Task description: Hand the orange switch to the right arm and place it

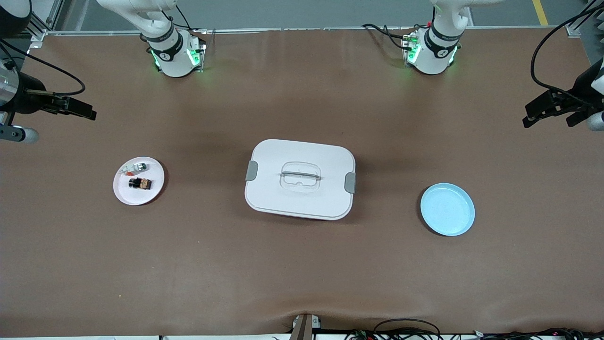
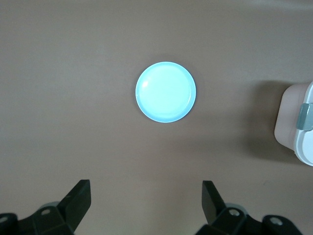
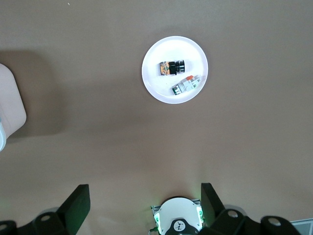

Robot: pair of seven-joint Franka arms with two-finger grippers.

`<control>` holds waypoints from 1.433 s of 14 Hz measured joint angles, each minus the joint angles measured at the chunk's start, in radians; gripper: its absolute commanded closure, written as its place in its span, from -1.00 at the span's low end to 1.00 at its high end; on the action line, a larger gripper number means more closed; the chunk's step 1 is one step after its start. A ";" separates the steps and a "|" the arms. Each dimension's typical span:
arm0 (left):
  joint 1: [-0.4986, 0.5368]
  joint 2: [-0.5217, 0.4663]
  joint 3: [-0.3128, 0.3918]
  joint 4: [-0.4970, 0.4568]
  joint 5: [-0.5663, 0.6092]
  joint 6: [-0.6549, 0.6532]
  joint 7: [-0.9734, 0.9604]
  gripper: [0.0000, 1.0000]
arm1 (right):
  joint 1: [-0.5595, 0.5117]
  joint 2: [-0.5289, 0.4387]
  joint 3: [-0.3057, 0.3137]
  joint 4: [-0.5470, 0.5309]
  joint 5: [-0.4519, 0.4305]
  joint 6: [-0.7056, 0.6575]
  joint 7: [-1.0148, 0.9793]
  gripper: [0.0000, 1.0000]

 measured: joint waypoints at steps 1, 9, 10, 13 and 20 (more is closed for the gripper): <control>0.000 0.000 0.000 0.000 0.000 0.000 0.000 -1.00 | 0.000 0.000 -0.002 0.001 0.000 0.008 0.000 -1.00; 0.000 0.000 -0.001 0.000 0.000 0.000 0.000 -1.00 | 0.000 -0.019 -0.004 0.003 0.011 0.042 0.000 -1.00; -0.001 0.000 -0.001 0.000 0.000 0.000 0.000 -1.00 | 0.000 -0.025 -0.004 0.003 0.011 0.045 0.000 -1.00; -0.001 0.000 -0.001 0.000 0.000 0.000 0.000 -1.00 | 0.000 -0.042 -0.004 0.003 0.012 0.050 -0.010 -1.00; -0.001 0.000 -0.001 0.000 0.000 0.000 0.000 -1.00 | 0.000 -0.073 -0.030 -0.034 0.013 0.098 -0.065 -1.00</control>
